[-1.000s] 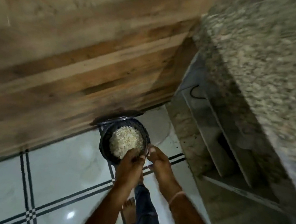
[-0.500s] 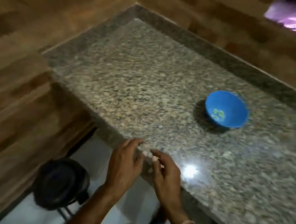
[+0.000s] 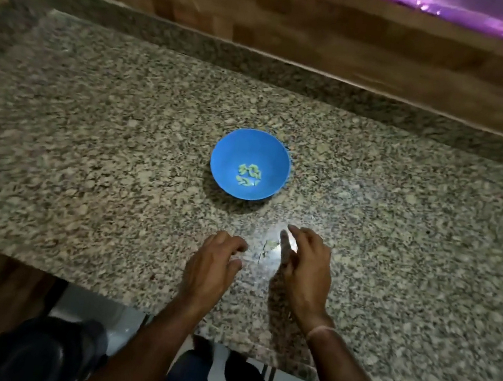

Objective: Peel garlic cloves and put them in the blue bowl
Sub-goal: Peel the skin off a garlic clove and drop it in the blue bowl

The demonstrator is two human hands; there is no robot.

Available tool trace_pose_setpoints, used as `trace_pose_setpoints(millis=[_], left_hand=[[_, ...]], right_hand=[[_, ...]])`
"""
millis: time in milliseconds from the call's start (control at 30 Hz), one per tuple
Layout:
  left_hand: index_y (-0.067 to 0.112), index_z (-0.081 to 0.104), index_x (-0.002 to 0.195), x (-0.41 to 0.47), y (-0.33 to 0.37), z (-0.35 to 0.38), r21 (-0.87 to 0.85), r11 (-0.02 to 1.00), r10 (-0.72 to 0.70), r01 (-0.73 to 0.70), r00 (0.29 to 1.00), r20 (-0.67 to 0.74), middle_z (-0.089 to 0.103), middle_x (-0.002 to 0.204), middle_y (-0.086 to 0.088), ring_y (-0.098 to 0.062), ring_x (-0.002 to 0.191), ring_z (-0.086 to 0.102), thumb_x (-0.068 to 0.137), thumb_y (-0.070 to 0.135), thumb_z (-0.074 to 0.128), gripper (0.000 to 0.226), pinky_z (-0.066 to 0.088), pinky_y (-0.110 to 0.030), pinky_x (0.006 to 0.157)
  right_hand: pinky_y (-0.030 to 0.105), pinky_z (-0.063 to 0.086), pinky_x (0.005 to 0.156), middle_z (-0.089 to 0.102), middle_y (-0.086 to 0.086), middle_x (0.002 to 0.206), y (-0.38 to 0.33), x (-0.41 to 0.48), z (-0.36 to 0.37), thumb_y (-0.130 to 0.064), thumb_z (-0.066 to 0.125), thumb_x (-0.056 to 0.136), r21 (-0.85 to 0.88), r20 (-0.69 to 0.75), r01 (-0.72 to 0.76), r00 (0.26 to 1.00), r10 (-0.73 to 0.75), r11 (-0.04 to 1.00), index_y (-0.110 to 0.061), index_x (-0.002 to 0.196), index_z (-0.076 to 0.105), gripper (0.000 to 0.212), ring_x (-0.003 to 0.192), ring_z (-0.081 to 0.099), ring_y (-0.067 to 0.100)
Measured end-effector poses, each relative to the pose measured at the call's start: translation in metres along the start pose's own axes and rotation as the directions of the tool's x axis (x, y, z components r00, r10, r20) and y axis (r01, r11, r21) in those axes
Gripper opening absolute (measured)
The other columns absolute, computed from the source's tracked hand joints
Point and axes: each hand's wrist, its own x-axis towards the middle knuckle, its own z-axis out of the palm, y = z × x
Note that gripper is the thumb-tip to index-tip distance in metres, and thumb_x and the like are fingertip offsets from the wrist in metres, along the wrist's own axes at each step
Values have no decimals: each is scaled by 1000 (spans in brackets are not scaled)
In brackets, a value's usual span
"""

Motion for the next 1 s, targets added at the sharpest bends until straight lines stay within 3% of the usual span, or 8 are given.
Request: trace_pose_setpoints(millis=[67, 200, 300, 433, 600, 767, 867, 1000], left_hand=[[34, 63, 109, 2, 0, 4, 22, 998, 54, -53, 999, -4, 57, 102, 13, -12, 100, 57, 92, 23, 72, 22, 52, -34, 71], [33, 64, 99, 9, -1, 2, 59, 985, 163, -165, 986, 31, 56, 96, 15, -13, 95, 56, 95, 25, 71, 12, 48, -33, 66], [30, 60, 88, 11, 2, -1, 76, 983, 165, -166, 986, 20, 54, 90, 14, -9, 88, 54, 89, 16, 76, 21, 41, -25, 61], [27, 58, 88, 22, 21, -18, 33, 995, 95, -91, 988, -126, 58, 89, 15, -8, 82, 53, 90, 8, 71, 23, 43, -28, 57], [21, 66, 92, 87, 44, -57, 79, 988, 150, -131, 927, -345, 66, 89, 8, -18, 86, 55, 93, 19, 71, 6, 37, -31, 60], [20, 75, 101, 123, 36, -64, 235, 962, 208, -138, 928, -308, 68, 104, -1, -28, 102, 58, 87, 11, 80, 17, 47, -37, 67], [16, 70, 110, 94, 43, -51, 182, 952, 292, -245, 905, -310, 63, 107, -5, -27, 101, 58, 93, 12, 73, 17, 52, -42, 72], [22, 64, 128, 41, 49, 6, -16, 975, 221, -221, 975, 2, 58, 119, 2, -17, 108, 58, 98, 16, 65, 31, 55, -40, 81]], right_hand=[[48, 51, 97, 60, 8, 142, 6, 5, 5, -14, 68, 97, -53, 41, 0, 999, 3, 999, -26, 134, 68, 38, 124, 52, 34], [49, 44, 97, 56, 5, 151, 0, 8, 7, -16, 71, 94, -135, 93, -21, 995, 34, 991, -31, 129, 70, 38, 132, 49, 33], [50, 45, 98, 53, 1, 153, -6, 8, 7, -15, 71, 94, -140, 88, -43, 995, 56, 989, -34, 130, 68, 40, 135, 46, 31], [50, 42, 99, 51, 0, 155, -9, 6, 3, -8, 72, 90, -135, 96, -51, 993, 64, 990, -33, 132, 66, 49, 137, 44, 28], [48, 39, 99, 51, -3, 155, -12, 5, 6, -17, 67, 99, -121, 61, -75, 995, 83, 990, -35, 132, 65, 38, 137, 43, 27], [48, 36, 105, 48, -4, 157, -15, 3, 2, -13, 65, 98, -65, 59, -99, 993, 103, 993, -33, 136, 65, 44, 141, 40, 25], [47, 36, 106, 48, -6, 157, -10, 4, 4, -13, 68, 95, -27, 58, -99, 993, 100, 995, -32, 136, 65, 45, 141, 40, 21], [39, 49, 102, 59, -2, 142, 1, -2, 3, -7, 70, 92, 139, -20, -58, 998, 61, 989, -22, 130, 70, 40, 127, 49, 18]])
